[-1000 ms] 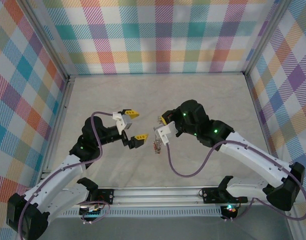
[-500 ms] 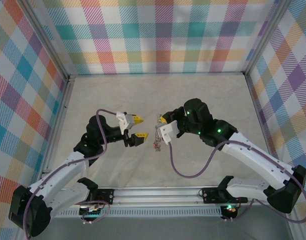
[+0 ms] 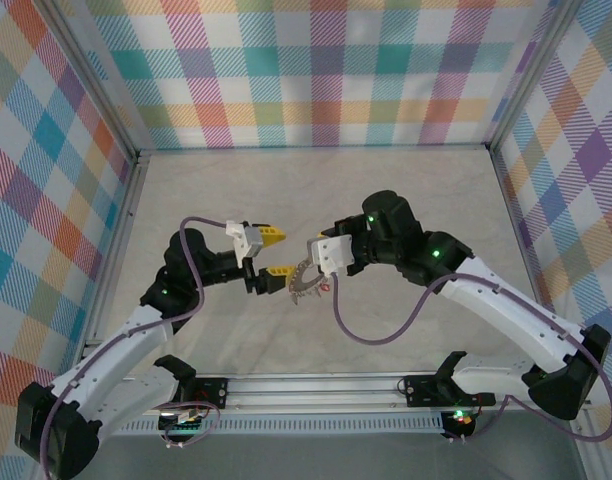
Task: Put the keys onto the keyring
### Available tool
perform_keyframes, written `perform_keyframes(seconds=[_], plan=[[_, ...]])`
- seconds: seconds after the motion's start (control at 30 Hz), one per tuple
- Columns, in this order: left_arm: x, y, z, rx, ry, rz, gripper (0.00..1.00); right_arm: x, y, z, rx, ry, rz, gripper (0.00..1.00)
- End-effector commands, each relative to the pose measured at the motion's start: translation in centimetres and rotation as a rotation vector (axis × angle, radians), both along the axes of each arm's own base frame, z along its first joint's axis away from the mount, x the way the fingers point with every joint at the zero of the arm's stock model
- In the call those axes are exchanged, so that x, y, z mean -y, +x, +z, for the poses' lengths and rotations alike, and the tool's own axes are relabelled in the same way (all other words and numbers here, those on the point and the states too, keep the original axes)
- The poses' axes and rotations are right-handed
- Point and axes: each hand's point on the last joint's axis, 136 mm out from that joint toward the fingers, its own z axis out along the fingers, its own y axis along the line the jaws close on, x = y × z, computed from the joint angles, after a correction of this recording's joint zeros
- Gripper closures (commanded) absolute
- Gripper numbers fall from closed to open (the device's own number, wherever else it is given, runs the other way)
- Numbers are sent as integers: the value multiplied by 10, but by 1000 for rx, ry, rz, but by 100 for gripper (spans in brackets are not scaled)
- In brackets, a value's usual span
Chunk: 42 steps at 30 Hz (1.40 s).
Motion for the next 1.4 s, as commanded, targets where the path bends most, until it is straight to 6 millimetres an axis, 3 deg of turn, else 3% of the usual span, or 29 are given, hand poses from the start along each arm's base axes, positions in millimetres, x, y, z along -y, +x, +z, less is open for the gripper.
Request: perform_keyframes(seconds=[0.0, 0.17, 0.37, 0.4, 0.5, 0.6, 0.93, 1.37], plan=[[-3, -8, 13, 3, -9, -12, 0, -4, -4, 10, -92, 60, -17, 100], [-9, 10, 11, -109, -28, 103, 0, -4, -4, 4, -165, 54, -56, 100], [6, 6, 6, -186, -2, 1, 0, -5, -3, -2, -227, 39, -83, 100], [6, 7, 4, -192, 13, -1, 4, -6, -2, -2, -235, 39, -88, 100], [9, -2, 0, -169, 67, -53, 32, -6, -1, -6, -266, 27, -104, 100], [12, -9, -8, -143, 137, -77, 41, -7, 1, -6, -304, 20, -132, 100], [17, -21, -16, -99, 187, -105, 39, -4, 4, -10, -397, -15, -220, 100], [31, -5, -27, -51, 234, -32, 49, -5, -2, -3, -481, -4, -240, 100]])
